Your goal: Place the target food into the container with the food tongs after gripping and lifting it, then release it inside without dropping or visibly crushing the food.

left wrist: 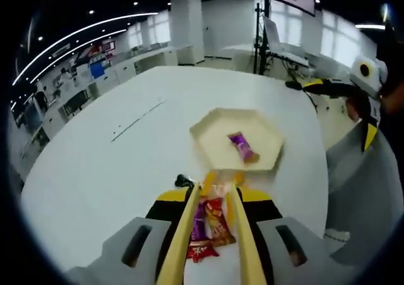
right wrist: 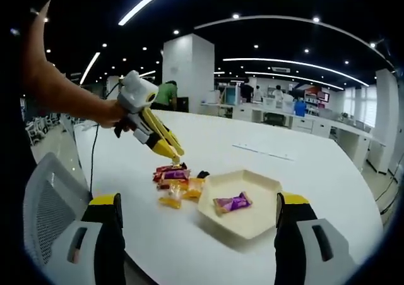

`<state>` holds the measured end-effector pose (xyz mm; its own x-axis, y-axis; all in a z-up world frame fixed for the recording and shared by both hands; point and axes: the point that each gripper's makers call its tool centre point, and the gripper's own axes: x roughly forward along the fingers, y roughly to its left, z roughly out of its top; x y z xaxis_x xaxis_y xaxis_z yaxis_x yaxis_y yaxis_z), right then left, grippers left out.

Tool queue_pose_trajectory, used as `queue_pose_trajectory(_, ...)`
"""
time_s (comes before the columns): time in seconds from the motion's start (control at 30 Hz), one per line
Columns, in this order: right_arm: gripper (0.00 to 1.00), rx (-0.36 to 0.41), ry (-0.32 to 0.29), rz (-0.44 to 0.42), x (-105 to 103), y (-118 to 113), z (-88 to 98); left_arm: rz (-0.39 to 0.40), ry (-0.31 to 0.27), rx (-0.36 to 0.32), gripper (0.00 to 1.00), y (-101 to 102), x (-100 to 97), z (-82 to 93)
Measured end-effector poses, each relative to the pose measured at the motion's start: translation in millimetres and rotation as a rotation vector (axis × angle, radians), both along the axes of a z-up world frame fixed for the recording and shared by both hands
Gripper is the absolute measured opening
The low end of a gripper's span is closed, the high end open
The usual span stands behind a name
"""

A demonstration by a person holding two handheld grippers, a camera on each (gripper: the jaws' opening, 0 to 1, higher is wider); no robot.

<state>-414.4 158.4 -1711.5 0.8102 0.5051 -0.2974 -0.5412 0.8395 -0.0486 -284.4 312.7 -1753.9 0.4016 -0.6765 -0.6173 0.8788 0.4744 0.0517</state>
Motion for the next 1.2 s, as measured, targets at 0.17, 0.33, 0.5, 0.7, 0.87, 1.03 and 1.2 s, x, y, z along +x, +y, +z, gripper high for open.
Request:
queue_pose_trajectory(0.17, 1.00, -0.009, 0.002, 0.001, -0.4, 0.2, -1.3, 0.087, 0.007, -0.012, 0.24, 23.7, -3.0, -12.1)
queue_pose_trajectory(0.33, 1.00, -0.009, 0.006, 0.001, -0.6, 0.1, -2.0, 0.116, 0.005, -0.008, 0.24, 37.2, -6.9, -21.1)
queue_pose_trajectory(0.5, 0.99, -0.006, 0.010, 0.001, -0.7, 0.7, -2.4, 0.151, 0.019, -0.007, 0.24, 46.6, -10.1, -31.9)
queue_pose_trajectory(0.7, 0.99, -0.009, 0.013, 0.000, -0.4, 0.9, -3.4, 0.189, 0.029, 0.000, 0.24, 55.5, -10.7, -41.4)
queue_pose_trajectory(0.87, 0.99, -0.005, 0.016, -0.002, -0.3, 0.7, -3.3, 0.228, 0.032, 0.017, 0.24, 63.8, -8.6, -53.1)
queue_pose_trajectory(1.03, 0.99, -0.004, 0.017, -0.002, -0.4, 1.2, -3.5, 0.253, 0.052, 0.026, 0.24, 66.2, -9.9, -62.1)
queue_pose_trajectory(1.2, 0.99, -0.002, 0.016, -0.006, -0.2, 0.2, -3.3, 0.272, 0.062, 0.024, 0.24, 66.1, -9.9, -69.1)
